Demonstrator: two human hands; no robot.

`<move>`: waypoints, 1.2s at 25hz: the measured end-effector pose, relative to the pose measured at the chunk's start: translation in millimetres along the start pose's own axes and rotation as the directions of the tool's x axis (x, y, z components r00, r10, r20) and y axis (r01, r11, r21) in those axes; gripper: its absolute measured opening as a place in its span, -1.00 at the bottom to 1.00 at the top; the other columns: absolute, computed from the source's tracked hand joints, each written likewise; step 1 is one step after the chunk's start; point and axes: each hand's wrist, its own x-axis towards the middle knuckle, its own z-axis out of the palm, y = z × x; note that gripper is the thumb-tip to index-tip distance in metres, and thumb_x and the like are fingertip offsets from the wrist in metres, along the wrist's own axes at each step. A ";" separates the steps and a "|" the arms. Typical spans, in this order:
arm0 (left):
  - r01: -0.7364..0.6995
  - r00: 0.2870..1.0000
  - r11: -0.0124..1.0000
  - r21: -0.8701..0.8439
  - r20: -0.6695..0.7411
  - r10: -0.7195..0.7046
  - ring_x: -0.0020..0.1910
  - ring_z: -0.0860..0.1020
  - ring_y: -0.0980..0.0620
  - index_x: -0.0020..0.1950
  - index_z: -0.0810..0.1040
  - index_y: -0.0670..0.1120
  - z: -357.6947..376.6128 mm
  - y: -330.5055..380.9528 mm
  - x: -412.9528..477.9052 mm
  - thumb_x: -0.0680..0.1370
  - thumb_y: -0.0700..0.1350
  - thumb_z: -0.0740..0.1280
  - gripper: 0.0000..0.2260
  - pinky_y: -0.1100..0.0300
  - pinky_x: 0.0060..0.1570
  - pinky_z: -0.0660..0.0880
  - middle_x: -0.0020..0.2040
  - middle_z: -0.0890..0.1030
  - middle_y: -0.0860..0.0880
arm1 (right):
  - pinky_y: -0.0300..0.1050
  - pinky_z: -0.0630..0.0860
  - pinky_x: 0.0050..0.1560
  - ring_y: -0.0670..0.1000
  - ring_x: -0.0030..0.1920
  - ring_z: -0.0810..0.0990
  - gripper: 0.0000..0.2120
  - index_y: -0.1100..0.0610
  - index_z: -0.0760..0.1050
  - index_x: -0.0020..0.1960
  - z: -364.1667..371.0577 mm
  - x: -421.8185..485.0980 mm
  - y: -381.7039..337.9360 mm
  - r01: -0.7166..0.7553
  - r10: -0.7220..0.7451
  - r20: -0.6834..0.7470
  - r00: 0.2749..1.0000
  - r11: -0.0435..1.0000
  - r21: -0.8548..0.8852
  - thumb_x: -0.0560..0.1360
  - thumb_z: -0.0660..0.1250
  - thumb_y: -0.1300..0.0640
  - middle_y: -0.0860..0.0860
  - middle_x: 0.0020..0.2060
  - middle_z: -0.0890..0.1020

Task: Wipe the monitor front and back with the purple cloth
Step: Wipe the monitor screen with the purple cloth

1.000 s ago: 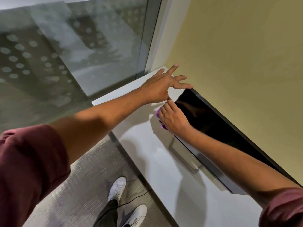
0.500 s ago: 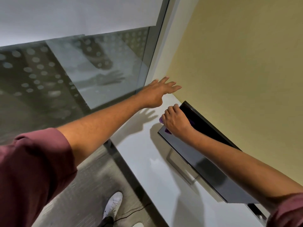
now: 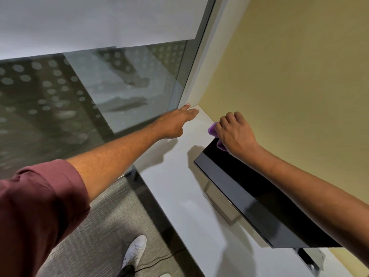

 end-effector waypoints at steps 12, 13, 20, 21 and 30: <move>0.008 1.000 1.000 -0.010 0.009 -0.008 0.70 0.15 -0.06 0.69 0.11 0.08 10.3 -6.0 0.1 0.36 -0.53 0.09 -0.05 -0.20 0.35 0.53 0.73 0.11 -0.02 | 0.17 0.43 0.31 0.21 0.05 0.53 -0.64 0.18 0.55 0.16 14.0 5.7 -30.3 0.137 -0.119 0.168 0.979 0.985 -0.104 0.56 0.34 -0.09 0.12 0.00 0.61; 0.015 1.000 1.000 -0.013 0.013 -0.015 0.70 0.15 -0.06 0.70 0.11 0.09 9.9 -6.4 -0.4 0.37 -0.54 0.09 -0.05 -0.20 0.36 0.52 0.74 0.10 -0.02 | 0.15 0.43 0.32 0.21 0.07 0.53 -0.60 0.17 0.55 0.21 16.9 7.3 -36.4 0.149 -0.130 0.188 0.974 0.984 -0.093 0.58 0.34 -0.13 0.11 0.04 0.62; 0.012 1.000 0.998 -0.059 -0.009 -0.013 0.70 0.16 -0.02 0.70 0.18 0.07 5.6 -13.0 -2.7 0.38 -0.54 0.08 -0.07 -0.15 0.39 0.51 0.72 0.17 -0.06 | 0.02 0.43 0.11 0.11 0.03 0.53 -0.70 0.11 0.55 0.17 42.2 20.8 -72.3 0.213 -0.208 0.216 0.954 0.977 -0.002 0.71 0.27 -0.12 0.03 0.01 0.62; 0.020 1.000 0.997 -0.068 -0.010 -0.020 0.69 0.19 -0.04 0.69 0.19 0.09 7.1 -15.2 -2.0 0.37 -0.53 0.09 -0.06 -0.16 0.37 0.52 0.72 0.16 -0.07 | 0.01 0.42 0.10 0.10 0.03 0.52 -0.74 0.10 0.55 0.18 46.2 22.0 -77.8 0.223 -0.221 0.224 0.949 0.975 0.014 0.73 0.24 -0.07 0.03 0.02 0.61; -0.013 0.995 0.958 -0.288 -0.094 -0.014 0.57 0.41 0.07 0.59 0.42 0.17 4.6 8.6 11.6 0.38 -0.46 0.05 -0.13 -0.03 0.41 0.53 0.56 0.47 0.11 | 0.07 0.41 0.28 0.16 0.20 0.51 -0.61 0.12 0.50 0.46 86.5 25.4 -142.5 0.330 -0.315 0.351 0.882 0.944 0.019 0.70 0.24 -0.03 0.05 0.23 0.60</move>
